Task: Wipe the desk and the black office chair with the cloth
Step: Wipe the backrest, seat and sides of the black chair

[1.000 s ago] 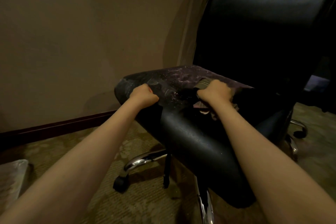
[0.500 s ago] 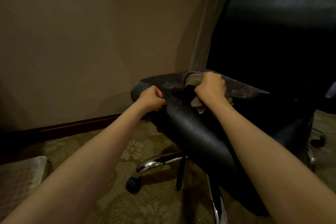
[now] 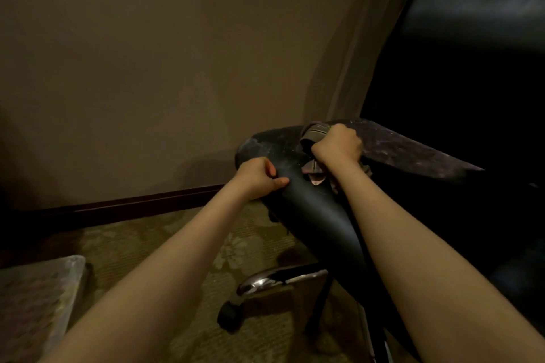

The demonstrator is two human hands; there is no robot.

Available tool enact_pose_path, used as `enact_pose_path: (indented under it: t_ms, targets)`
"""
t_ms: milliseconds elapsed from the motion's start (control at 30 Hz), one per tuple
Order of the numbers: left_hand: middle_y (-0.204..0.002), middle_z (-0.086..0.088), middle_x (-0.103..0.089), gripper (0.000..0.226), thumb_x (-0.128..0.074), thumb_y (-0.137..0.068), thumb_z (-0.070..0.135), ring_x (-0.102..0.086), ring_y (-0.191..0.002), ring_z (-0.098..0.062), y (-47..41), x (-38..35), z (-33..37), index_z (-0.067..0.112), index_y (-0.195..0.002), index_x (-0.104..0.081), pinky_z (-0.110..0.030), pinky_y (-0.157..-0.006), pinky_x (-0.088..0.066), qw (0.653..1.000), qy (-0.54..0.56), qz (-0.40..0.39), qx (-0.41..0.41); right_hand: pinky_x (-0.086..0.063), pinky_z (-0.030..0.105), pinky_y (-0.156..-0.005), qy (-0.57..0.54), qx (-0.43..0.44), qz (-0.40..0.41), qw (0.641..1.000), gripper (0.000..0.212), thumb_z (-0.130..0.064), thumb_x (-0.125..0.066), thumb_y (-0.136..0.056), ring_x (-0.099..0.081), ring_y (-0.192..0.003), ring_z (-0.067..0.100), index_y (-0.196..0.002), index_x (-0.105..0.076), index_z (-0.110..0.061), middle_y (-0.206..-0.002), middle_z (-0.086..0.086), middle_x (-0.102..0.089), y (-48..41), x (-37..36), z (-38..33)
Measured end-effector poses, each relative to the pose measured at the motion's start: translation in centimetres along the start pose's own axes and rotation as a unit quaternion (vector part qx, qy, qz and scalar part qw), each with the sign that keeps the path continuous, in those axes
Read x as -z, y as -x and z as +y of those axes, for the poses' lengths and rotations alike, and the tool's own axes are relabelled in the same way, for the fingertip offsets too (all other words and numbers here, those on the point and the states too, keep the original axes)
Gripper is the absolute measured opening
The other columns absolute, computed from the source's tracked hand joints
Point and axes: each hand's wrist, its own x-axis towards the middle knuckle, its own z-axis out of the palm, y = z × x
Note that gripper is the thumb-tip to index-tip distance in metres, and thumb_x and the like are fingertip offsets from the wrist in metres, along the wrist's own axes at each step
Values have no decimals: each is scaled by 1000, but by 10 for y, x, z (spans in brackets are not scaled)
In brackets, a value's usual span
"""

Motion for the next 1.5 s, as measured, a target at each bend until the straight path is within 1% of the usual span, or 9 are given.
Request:
enact_pose_path:
  t_ms: [200,300,500,633,733,1033,1267,1400,1500]
  targets:
    - [-80,0,-53,14,-62,-88,20,-49,-74,-12,-9,9,-17,13,-97,-55,-25,-68,-39,993,76,-78,-52,-49,36,-82,7,103,-44,994,33,-19,-63,-84,-57,-109,36,-114,-60,-4,-116,17,-60,-23,-45,-64]
    - [-79,0,-52,13,-57,-90,8,-51,-68,-9,-15,29,-31,16,-88,-47,-18,-54,-41,978,158,-138,-6,-49,36,-87,27,186,-105,977,41,-21,-65,-83,-56,-110,33,-122,-58,-13,-115,13,-61,-32,-52,-80]
    - [-80,0,-55,18,-45,-97,18,-54,-67,-11,-38,64,-74,21,-79,-41,-27,-59,-42,975,184,6,122,-45,45,-94,49,227,-124,965,39,-26,-62,-82,-54,-111,33,-120,-54,-26,-115,8,-61,-44,-61,-74]
    - [-97,-4,-55,11,-36,-101,27,-55,-82,-18,-43,61,-82,16,-101,-39,-33,-69,-43,961,226,39,153,-46,36,-84,94,291,-87,948,45,-20,-59,-84,-58,-106,33,-129,-51,-24,-115,10,-64,-33,-71,-71]
    - [-102,-6,-55,22,-35,-101,28,-53,-79,-19,-47,60,-85,14,-118,-38,-28,-59,-40,956,242,100,133,-45,36,-87,129,332,-65,932,47,-20,-58,-82,-56,-107,32,-128,-51,-26,-118,9,-62,-22,-79,-72]
    - [-107,-8,-51,14,-29,-101,32,-57,-72,-21,-17,21,-93,18,-103,-29,-36,-68,-44,910,328,114,225,-32,39,-95,273,465,-46,841,46,-23,-54,-87,-40,-117,32,-133,-45,-21,-134,5,-49,23,-96,-67]
    - [-109,-9,-58,23,-31,-101,25,-54,-67,-12,35,13,-112,11,-119,-37,-28,-61,-39,935,250,13,251,-29,37,-95,355,538,-96,758,38,-21,-48,-94,-41,-120,29,-132,-47,-18,-130,7,-52,67,-107,-53]
    - [-87,-6,-55,7,-37,-99,22,-53,-64,-16,44,24,-98,17,-96,-39,-28,-59,-38,941,267,68,198,-32,38,-93,294,549,-62,780,46,-20,-54,-89,-42,-121,31,-134,-45,-17,-133,8,-50,69,-82,-47]
    - [-104,-8,-54,16,-50,-94,29,-53,-88,-22,30,44,-70,18,-104,-45,-32,-75,-41,966,174,168,90,-43,39,-80,211,550,9,808,48,-13,-71,-70,-59,-99,36,-118,-63,-12,-115,12,-65,48,-49,-45]
